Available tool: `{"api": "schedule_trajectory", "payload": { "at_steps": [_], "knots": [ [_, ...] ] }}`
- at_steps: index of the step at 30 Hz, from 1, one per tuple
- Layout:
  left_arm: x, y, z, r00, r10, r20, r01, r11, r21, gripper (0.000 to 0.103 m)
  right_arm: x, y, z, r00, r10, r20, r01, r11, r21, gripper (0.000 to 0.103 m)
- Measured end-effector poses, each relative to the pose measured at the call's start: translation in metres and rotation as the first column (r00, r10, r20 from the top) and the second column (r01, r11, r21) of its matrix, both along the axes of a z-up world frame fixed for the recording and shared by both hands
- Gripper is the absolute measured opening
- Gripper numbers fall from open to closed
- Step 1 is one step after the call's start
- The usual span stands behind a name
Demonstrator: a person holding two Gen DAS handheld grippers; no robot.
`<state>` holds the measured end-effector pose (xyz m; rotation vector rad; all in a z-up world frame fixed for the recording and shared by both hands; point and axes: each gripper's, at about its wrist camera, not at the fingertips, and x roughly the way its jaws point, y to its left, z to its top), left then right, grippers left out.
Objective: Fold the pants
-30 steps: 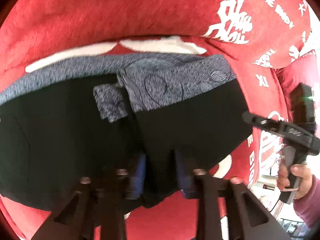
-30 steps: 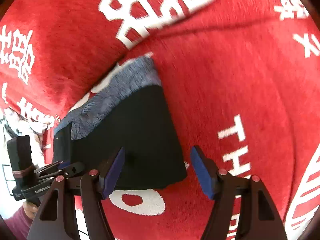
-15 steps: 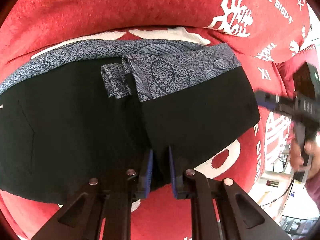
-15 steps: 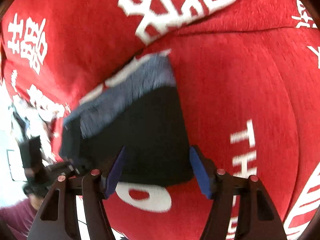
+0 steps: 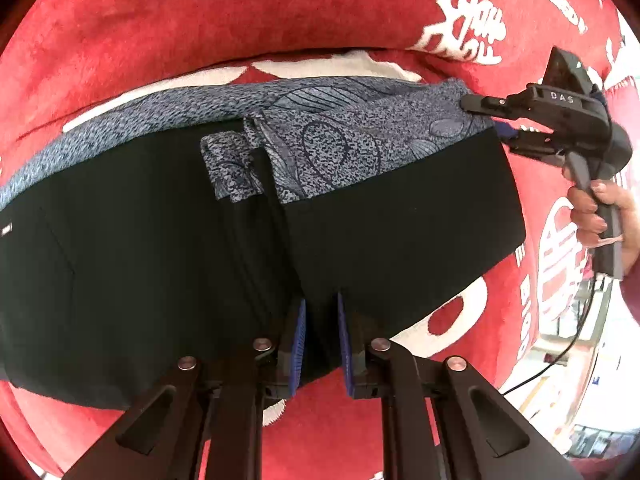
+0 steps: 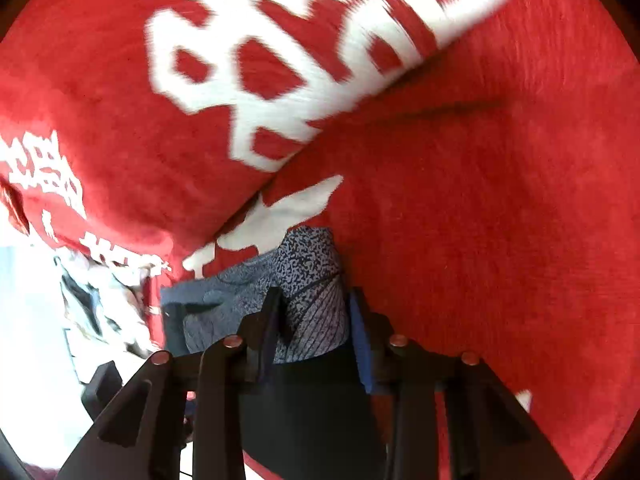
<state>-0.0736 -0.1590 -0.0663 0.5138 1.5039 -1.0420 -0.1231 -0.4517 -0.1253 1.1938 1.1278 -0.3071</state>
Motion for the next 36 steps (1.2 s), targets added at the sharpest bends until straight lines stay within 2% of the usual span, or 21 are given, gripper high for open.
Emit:
{"api": "schedule_trajectory", "payload": {
  "at_steps": [3, 6, 8, 9, 10, 14, 16, 17, 19, 21, 24, 26, 29, 32, 33, 34, 35, 36],
  "knots": [
    [-0.001, -0.001, 0.000, 1.000, 0.003, 0.012, -0.002, 1.000, -0.007, 0.017, 0.013, 0.011, -0.007, 0.993, 0.043, -0.110, -0.052, 0.995, -0.084, 0.036],
    [0.000, 0.001, 0.005, 0.999, 0.034, 0.024, -0.034, 0.999, 0.003, 0.019, 0.031, 0.027, -0.007, 0.978, 0.078, -0.192, -0.113, 0.977, -0.183, 0.044],
    [-0.001, 0.003, 0.009, 0.998, 0.038, 0.059, -0.039, 0.999, 0.010, 0.037, 0.040, 0.038, 0.003, 0.968, 0.108, -0.228, -0.163, 0.957, -0.240, 0.048],
    [-0.001, 0.005, 0.012, 0.996, 0.037, 0.086, -0.038, 0.999, 0.008, 0.056, 0.042, 0.044, 0.011, 0.964, 0.116, -0.241, -0.182, 0.945, -0.272, 0.048],
    [-0.002, 0.007, 0.017, 0.994, 0.038, 0.106, -0.038, 0.999, -0.001, 0.062, 0.042, 0.048, 0.017, 0.962, 0.117, -0.247, -0.190, 0.936, -0.297, 0.048],
    [0.001, 0.014, 0.018, 0.990, 0.060, 0.129, -0.064, 0.998, 0.025, 0.063, 0.043, 0.074, 0.057, 0.959, 0.124, -0.254, -0.226, 0.875, -0.427, 0.048],
    [0.006, 0.022, 0.017, 0.983, 0.100, 0.152, -0.107, 0.994, 0.037, 0.075, 0.046, 0.087, 0.070, 0.965, 0.148, -0.217, -0.231, 0.869, -0.438, 0.053],
    [0.007, 0.025, 0.018, 0.981, 0.114, 0.159, -0.121, 0.992, 0.037, 0.075, 0.053, 0.096, 0.073, 0.966, 0.170, -0.195, -0.240, 0.873, -0.424, 0.061],
    [0.012, 0.033, 0.018, 0.972, 0.143, 0.186, -0.154, 0.987, 0.048, 0.075, 0.075, 0.121, 0.069, 0.962, 0.225, -0.157, -0.268, 0.894, -0.359, 0.068],
    [0.016, 0.041, 0.019, 0.959, 0.154, 0.240, -0.175, 0.982, 0.068, 0.075, 0.100, 0.147, 0.060, 0.951, 0.284, -0.125, -0.309, 0.905, -0.292, 0.068],
    [0.022, 0.052, 0.015, 0.938, 0.159, 0.308, -0.201, 0.973, 0.112, 0.075, 0.135, 0.180, 0.045, 0.920, 0.350, -0.177, -0.389, 0.872, -0.298, 0.068],
    [0.028, 0.062, 0.012, 0.936, 0.179, 0.303, -0.224, 0.967, 0.118, 0.075, 0.151, 0.196, 0.033, 0.898, 0.370, -0.238, -0.430, 0.853, -0.295, 0.068],
    [0.036, 0.077, 0.008, 0.932, 0.218, 0.289, -0.263, 0.957, 0.124, 0.075, 0.172, 0.221, 0.023, 0.858, 0.384, -0.342, -0.491, 0.807, -0.327, 0.068],
    [0.042, 0.088, 0.005, 0.929, 0.244, 0.278, -0.288, 0.949, 0.129, 0.075, 0.187, 0.242, 0.001, 0.770, 0.403, -0.495, -0.606, 0.705, -0.369, 0.068],
    [0.041, 0.088, 0.004, 0.928, 0.251, 0.276, -0.294, 0.947, 0.128, 0.075, 0.188, 0.247, -0.007, 0.750, 0.413, -0.517, -0.633, 0.674, -0.381, 0.068],
    [0.044, 0.092, 0.006, 0.927, 0.260, 0.272, -0.301, 0.946, 0.120, 0.075, 0.188, 0.248, -0.008, 0.752, 0.415, -0.512, -0.634, 0.667, -0.391, 0.063],
    [0.045, 0.093, 0.007, 0.926, 0.265, 0.270, -0.304, 0.946, 0.114, 0.075, 0.187, 0.247, -0.007, 0.774, 0.417, -0.477, -0.610, 0.693, -0.385, 0.045],
    [0.047, 0.095, 0.008, 0.924, 0.270, 0.269, -0.307, 0.946, 0.104, 0.075, 0.186, 0.244, -0.005, 0.796, 0.408, -0.448, -0.580, 0.726, -0.369, 0.040]
  ]
}}
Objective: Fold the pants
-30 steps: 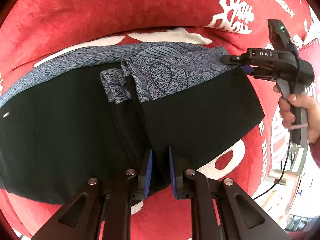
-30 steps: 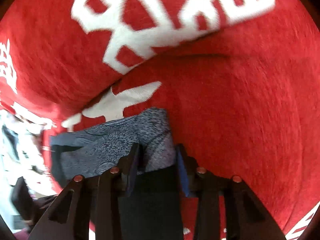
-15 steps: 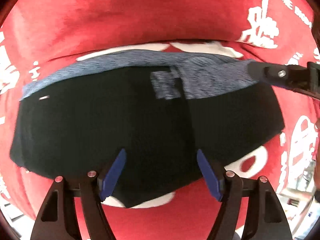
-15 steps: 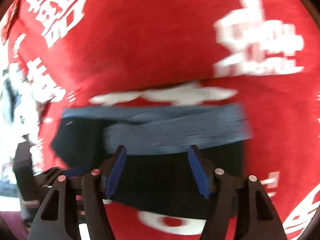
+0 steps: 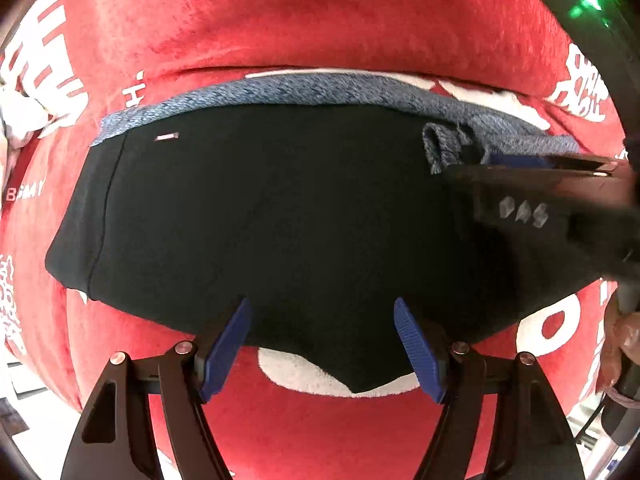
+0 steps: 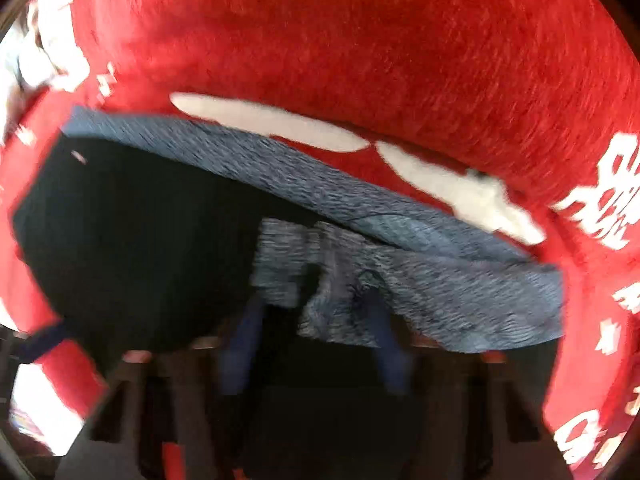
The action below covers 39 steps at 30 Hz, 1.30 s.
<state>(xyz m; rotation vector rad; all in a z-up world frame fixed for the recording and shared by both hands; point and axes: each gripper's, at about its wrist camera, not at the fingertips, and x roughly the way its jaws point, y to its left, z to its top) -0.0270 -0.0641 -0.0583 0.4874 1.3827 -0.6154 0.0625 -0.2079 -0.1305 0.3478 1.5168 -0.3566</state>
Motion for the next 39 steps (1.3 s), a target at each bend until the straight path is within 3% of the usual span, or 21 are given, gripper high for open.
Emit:
{"api": "schedule_trajectory", "payload": {
  "at_steps": [1, 2, 3, 7, 10, 12, 15, 18, 22, 25, 27, 30, 32, 35, 39],
  "knots": [
    [0.003, 0.003, 0.001, 1.000, 0.001, 0.002, -0.001, 1.000, -0.008, 0.075, -0.002, -0.006, 0.002, 0.999, -0.045, 0.016, 0.045, 0.998, 0.033, 0.035],
    [0.004, 0.004, 0.001, 1.000, 0.002, 0.001, -0.002, 1.000, -0.012, 0.075, -0.005, -0.013, 0.005, 0.995, -0.095, 0.042, 0.092, 0.993, 0.075, 0.017],
    [0.006, 0.005, 0.000, 1.000, 0.004, -0.002, -0.004, 1.000, -0.017, 0.075, -0.010, -0.023, 0.006, 0.986, -0.154, 0.072, 0.144, 0.981, 0.129, 0.007],
    [0.015, 0.008, -0.001, 1.000, 0.018, -0.014, -0.018, 1.000, -0.020, 0.075, -0.016, -0.054, -0.008, 0.928, -0.363, 0.081, 0.319, 0.888, 0.331, 0.007],
    [0.018, 0.011, -0.001, 1.000, 0.015, -0.011, -0.015, 1.000, -0.014, 0.075, -0.008, -0.054, -0.017, 0.918, -0.387, 0.089, 0.313, 0.843, 0.436, 0.007],
    [0.018, 0.014, -0.002, 1.000, 0.012, -0.014, -0.012, 1.000, -0.007, 0.075, -0.001, -0.041, -0.026, 0.931, -0.360, 0.055, 0.287, 0.818, 0.499, 0.007],
    [0.019, 0.015, 0.000, 1.000, 0.010, -0.018, -0.011, 1.000, -0.002, 0.075, -0.010, -0.026, -0.017, 0.937, -0.342, 0.071, 0.256, 0.811, 0.527, 0.007],
    [0.020, 0.012, 0.002, 1.000, 0.004, -0.024, -0.004, 1.000, -0.014, 0.075, -0.036, -0.031, 0.002, 0.910, -0.401, 0.108, 0.272, 0.772, 0.574, 0.017],
    [0.021, 0.002, -0.002, 0.996, -0.001, -0.093, -0.004, 0.999, -0.053, 0.075, -0.085, -0.045, 0.015, 0.858, -0.506, 0.090, 0.332, 0.680, 0.654, 0.058],
    [0.022, -0.005, -0.006, 0.993, 0.012, -0.116, -0.021, 0.997, -0.072, 0.075, -0.129, -0.053, 0.013, 0.787, -0.617, 0.031, 0.397, 0.543, 0.740, 0.060],
    [0.020, -0.010, -0.007, 0.995, 0.009, -0.100, -0.015, 0.998, -0.058, 0.075, -0.153, -0.049, 0.000, 0.710, -0.704, -0.017, 0.444, 0.428, 0.787, 0.060],
    [0.017, -0.015, -0.005, 0.996, 0.007, -0.087, -0.012, 0.999, -0.052, 0.075, -0.176, -0.044, -0.011, 0.614, -0.788, -0.046, 0.469, 0.317, 0.824, 0.060],
    [0.017, -0.019, -0.003, 0.997, 0.007, -0.080, -0.011, 0.998, -0.054, 0.075, -0.181, -0.043, -0.012, 0.588, -0.807, -0.047, 0.467, 0.292, 0.834, 0.060],
    [0.017, -0.025, 0.000, 0.997, -0.003, -0.078, -0.002, 0.998, -0.057, 0.075, -0.189, -0.046, -0.006, 0.592, -0.805, -0.041, 0.457, 0.293, 0.840, 0.060],
    [0.016, -0.036, 0.001, 0.998, -0.008, -0.070, 0.004, 0.998, -0.059, 0.075, -0.200, -0.046, -0.012, 0.579, -0.812, -0.071, 0.472, 0.263, 0.841, 0.060]
  ]
}}
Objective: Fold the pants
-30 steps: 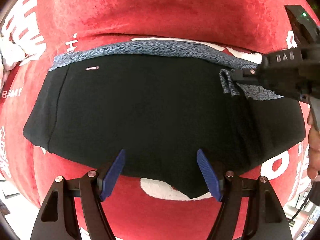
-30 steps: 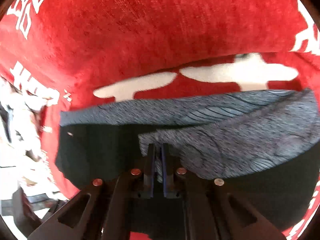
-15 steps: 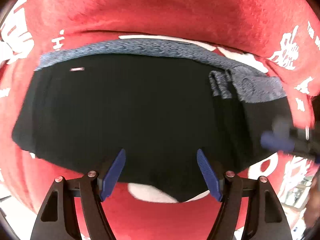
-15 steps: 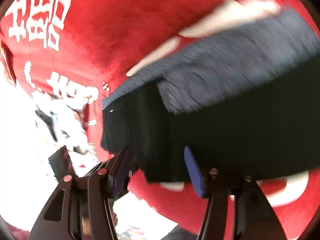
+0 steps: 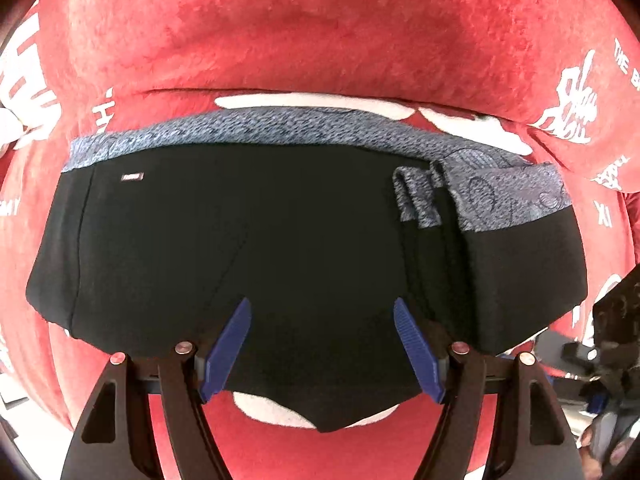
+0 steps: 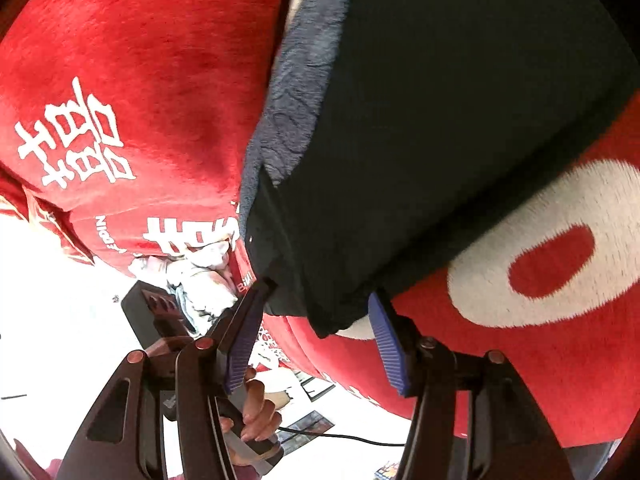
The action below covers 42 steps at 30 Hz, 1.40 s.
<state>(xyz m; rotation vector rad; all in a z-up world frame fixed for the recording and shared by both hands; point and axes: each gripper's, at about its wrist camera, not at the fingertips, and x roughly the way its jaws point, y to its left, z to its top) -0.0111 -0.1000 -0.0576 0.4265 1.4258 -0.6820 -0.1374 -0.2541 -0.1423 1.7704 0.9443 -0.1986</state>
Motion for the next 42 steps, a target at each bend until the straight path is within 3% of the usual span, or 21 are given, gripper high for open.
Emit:
{"api": "schedule_trajectory", "payload": {
  "at_steps": [5, 11, 12, 14, 18, 20, 25, 28, 30, 33, 36, 38, 40, 42],
  "knots": [
    [-0.001, -0.007, 0.001, 1.000, 0.002, -0.008, -0.002, 1.000, -0.010, 0.075, 0.005, 0.001, -0.017, 1.000, -0.023, -0.005, 0.023, 1.000, 0.009, 0.060],
    [-0.004, -0.007, -0.001, 1.000, 0.000, -0.006, 0.000, 1.000, 0.003, 0.075, -0.001, 0.000, -0.023, 0.992, -0.122, 0.033, 0.122, 0.992, 0.009, 0.059],
    [-0.004, -0.007, -0.001, 1.000, 0.003, -0.004, -0.003, 1.000, 0.007, 0.075, -0.002, 0.000, -0.024, 0.990, -0.138, 0.026, 0.137, 0.990, 0.013, 0.055],
    [-0.005, -0.007, 0.003, 1.000, 0.006, 0.014, -0.006, 1.000, 0.010, 0.075, -0.001, -0.001, -0.024, 0.991, -0.133, 0.013, 0.133, 0.991, 0.008, 0.014],
    [-0.004, -0.003, 0.013, 0.997, 0.010, 0.079, -0.010, 1.000, -0.004, 0.075, 0.010, -0.010, 0.002, 0.983, -0.143, 0.114, 0.148, 0.988, -0.038, 0.014],
    [0.000, -0.002, 0.010, 0.996, 0.023, 0.084, -0.024, 1.000, 0.005, 0.075, 0.017, -0.010, 0.002, 0.985, -0.122, 0.121, 0.129, 0.991, -0.045, 0.014],
    [0.004, -0.002, -0.001, 0.995, 0.067, 0.069, -0.069, 0.997, 0.018, 0.075, 0.025, 0.001, -0.031, 0.997, -0.073, 0.004, 0.073, 0.995, -0.062, 0.014],
    [0.001, 0.001, 0.001, 0.995, 0.050, 0.084, -0.052, 0.998, 0.023, 0.075, 0.026, 0.003, -0.024, 1.000, -0.016, -0.010, 0.015, 0.998, -0.063, 0.024],
    [-0.004, -0.002, 0.009, 0.994, 0.013, 0.106, -0.015, 1.000, 0.022, 0.075, 0.026, 0.003, -0.010, 0.996, 0.089, -0.031, -0.091, 0.994, -0.056, 0.032],
    [-0.009, -0.016, 0.020, 0.994, -0.025, 0.110, 0.027, 1.000, -0.014, 0.075, 0.025, -0.012, 0.032, 0.981, 0.194, -0.015, -0.194, 0.966, -0.170, 0.034],
    [-0.011, -0.039, 0.021, 0.993, -0.052, 0.106, 0.056, 0.998, -0.034, 0.075, 0.022, -0.053, 0.077, 0.973, 0.219, -0.074, -0.230, 0.894, -0.384, 0.034],
    [-0.013, -0.060, 0.014, 0.992, -0.076, 0.102, 0.080, 0.996, -0.035, 0.075, 0.023, -0.081, 0.083, 0.963, 0.211, -0.170, -0.267, 0.842, -0.468, 0.034],
    [-0.019, -0.077, -0.002, 0.989, -0.093, 0.111, 0.094, 0.996, -0.004, 0.075, 0.026, -0.101, 0.076, 0.949, 0.201, -0.244, -0.300, 0.815, -0.496, 0.034],
    [-0.026, -0.083, -0.017, 0.990, -0.105, 0.094, 0.102, 0.994, 0.037, 0.075, 0.026, -0.112, 0.055, 0.933, 0.201, -0.300, -0.329, 0.814, -0.478, 0.034]
  ]
}}
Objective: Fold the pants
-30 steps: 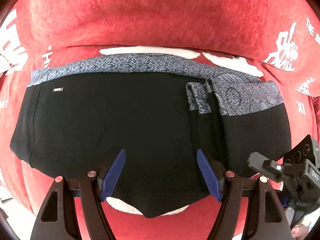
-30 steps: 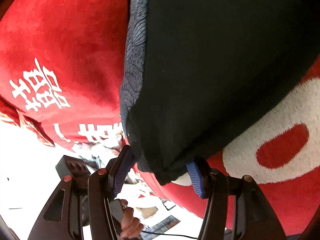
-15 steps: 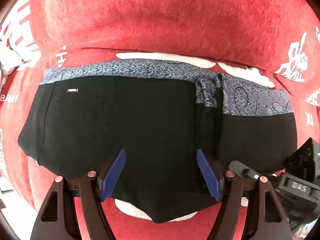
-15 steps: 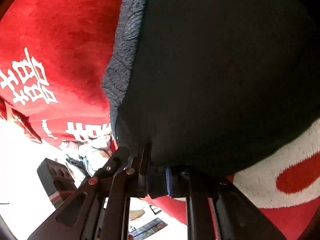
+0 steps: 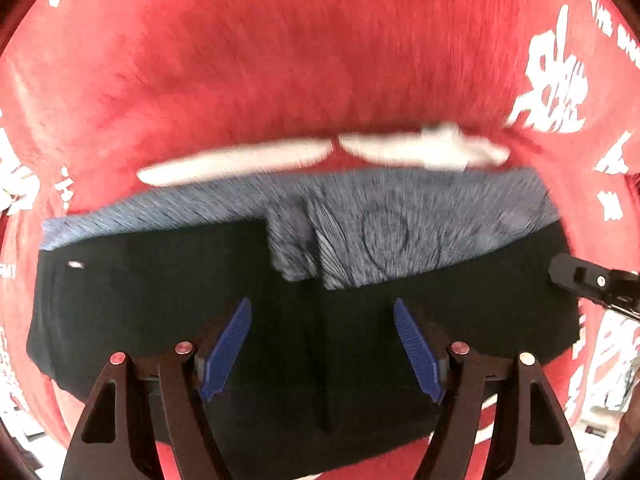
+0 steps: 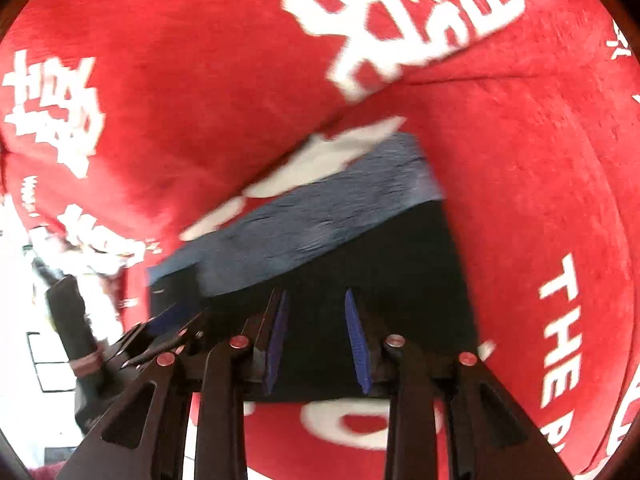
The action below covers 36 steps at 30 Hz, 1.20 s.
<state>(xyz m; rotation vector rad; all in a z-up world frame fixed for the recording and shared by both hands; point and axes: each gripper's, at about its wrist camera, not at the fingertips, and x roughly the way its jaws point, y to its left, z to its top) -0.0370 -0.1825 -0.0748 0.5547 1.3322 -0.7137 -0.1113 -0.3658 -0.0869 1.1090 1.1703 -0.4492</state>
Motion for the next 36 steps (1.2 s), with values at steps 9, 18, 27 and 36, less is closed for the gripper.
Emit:
{"api": "schedule_trajectory", "payload": {
  "at_steps": [9, 18, 27, 36],
  "knots": [
    [-0.011, 0.012, -0.013, 1.000, 0.017, 0.000, -0.017, 1.000, 0.000, 0.103, 0.010, 0.011, -0.008, 0.999, 0.052, -0.005, -0.051, 0.998, 0.042, 0.032],
    [-0.007, 0.008, -0.020, 0.999, 0.038, -0.033, -0.037, 0.999, 0.026, 0.103, 0.017, 0.034, -0.004, 0.989, 0.140, -0.054, -0.140, 0.990, 0.004, 0.033],
    [0.002, 0.003, -0.027, 0.998, 0.056, -0.021, -0.057, 0.998, -0.032, 0.103, 0.006, 0.032, -0.002, 0.993, 0.103, -0.053, -0.102, 0.995, 0.023, 0.048],
    [0.001, 0.027, -0.012, 0.998, 0.058, -0.019, -0.058, 0.998, -0.034, 0.103, 0.019, 0.044, 0.009, 0.985, 0.130, -0.112, -0.131, 0.991, -0.005, 0.062]
  ]
}}
